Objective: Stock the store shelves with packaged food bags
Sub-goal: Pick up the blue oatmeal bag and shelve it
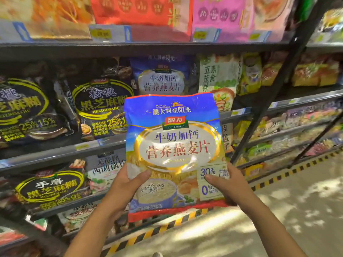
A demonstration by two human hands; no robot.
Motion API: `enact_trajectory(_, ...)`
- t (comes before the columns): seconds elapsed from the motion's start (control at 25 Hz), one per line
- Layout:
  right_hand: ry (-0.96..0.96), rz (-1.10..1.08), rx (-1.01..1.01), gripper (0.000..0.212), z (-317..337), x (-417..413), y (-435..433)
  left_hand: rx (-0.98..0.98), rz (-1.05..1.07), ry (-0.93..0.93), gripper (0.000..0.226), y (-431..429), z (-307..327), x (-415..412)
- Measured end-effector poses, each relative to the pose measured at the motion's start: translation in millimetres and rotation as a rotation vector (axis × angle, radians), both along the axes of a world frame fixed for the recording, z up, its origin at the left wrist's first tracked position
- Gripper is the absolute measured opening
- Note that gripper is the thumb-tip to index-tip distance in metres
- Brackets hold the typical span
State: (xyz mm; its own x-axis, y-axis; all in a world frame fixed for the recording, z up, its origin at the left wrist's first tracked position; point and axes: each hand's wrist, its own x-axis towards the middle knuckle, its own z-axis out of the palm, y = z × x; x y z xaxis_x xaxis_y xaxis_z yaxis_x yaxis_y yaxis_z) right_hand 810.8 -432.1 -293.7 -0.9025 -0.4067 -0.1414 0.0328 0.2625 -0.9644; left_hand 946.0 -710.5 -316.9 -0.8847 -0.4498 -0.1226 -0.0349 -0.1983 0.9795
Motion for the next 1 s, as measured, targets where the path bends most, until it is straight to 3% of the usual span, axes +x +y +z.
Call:
enact_trajectory(0.24,0.135,0.012,-0.024,0.04,19.9,-105.4,-61.8,-0.151,0.09,0.022,0.013,-45.1,28.2,-93.0)
enact_trajectory(0.44,0.202,0.013,-0.077,0.05,33.9,-172.9,-106.3,-0.413,0.117,-0.03,0.016,-96.5,53.1,-157.6)
enact_trajectory(0.56,0.245,0.008,-0.098,0.086,37.5,-204.4,-125.9,-0.48,0.173,-0.024,0.033,-110.7,66.0,-184.9)
enact_trajectory(0.72,0.282,0.02,-0.13,0.086,48.1,-243.3,-151.9,-0.563,0.306,-0.119,0.037,-125.9,76.1,-218.2)
enact_trajectory(0.84,0.311,-0.001,-0.091,0.103,45.8,-271.1,-164.6,-0.614,0.319,-0.23,0.054,-132.6,81.8,-233.7)
enact_trajectory(1.0,0.362,-0.026,-0.041,0.102,36.2,-288.0,-169.5,-0.682,0.364,-0.365,0.073,-125.4,80.2,-243.0)
